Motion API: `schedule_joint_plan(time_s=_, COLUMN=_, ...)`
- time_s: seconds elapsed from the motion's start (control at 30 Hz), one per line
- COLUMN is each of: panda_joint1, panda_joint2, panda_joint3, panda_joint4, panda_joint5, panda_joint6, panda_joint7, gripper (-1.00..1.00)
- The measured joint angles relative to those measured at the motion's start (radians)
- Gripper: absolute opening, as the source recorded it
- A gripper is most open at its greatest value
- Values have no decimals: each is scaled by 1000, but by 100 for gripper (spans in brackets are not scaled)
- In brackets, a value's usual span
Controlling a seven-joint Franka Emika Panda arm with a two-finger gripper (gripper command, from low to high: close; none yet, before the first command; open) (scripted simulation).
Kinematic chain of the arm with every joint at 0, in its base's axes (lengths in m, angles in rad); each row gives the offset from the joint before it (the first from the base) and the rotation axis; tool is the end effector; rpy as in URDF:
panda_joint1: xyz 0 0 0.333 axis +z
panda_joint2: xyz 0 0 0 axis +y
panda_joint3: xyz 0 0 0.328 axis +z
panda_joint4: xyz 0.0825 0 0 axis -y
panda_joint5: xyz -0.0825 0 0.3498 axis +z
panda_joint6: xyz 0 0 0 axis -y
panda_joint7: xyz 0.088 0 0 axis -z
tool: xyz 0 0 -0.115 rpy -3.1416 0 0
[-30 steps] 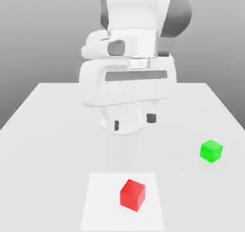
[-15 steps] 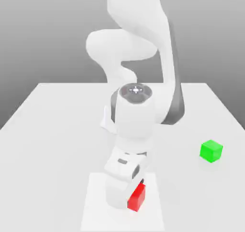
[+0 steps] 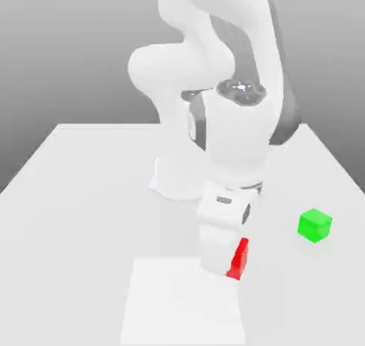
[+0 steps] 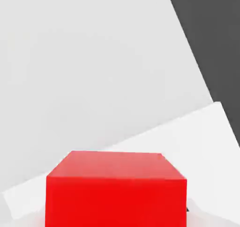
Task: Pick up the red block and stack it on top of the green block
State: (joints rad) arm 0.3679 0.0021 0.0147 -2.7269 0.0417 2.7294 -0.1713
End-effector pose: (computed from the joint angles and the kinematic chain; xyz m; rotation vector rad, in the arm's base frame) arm 0.3596 0.1432 0.2585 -3.0216 -0.7969 0.0021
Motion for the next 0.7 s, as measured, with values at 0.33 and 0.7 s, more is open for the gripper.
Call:
schedule_joint_plan(time_s=0.33, panda_joint1=326, panda_joint2=-156, panda_joint3=222, panda_joint4=-97, panda_joint5=51, panda_joint6=-57, panda_joint7=143, gripper=-100)
schedule_joint_plan(time_s=0.7, panda_joint1=355, panda_joint2=62, panda_joint3=222, panda_joint4=-99, panda_joint5=-110, panda_joint6=158, panda_joint7=279, gripper=100)
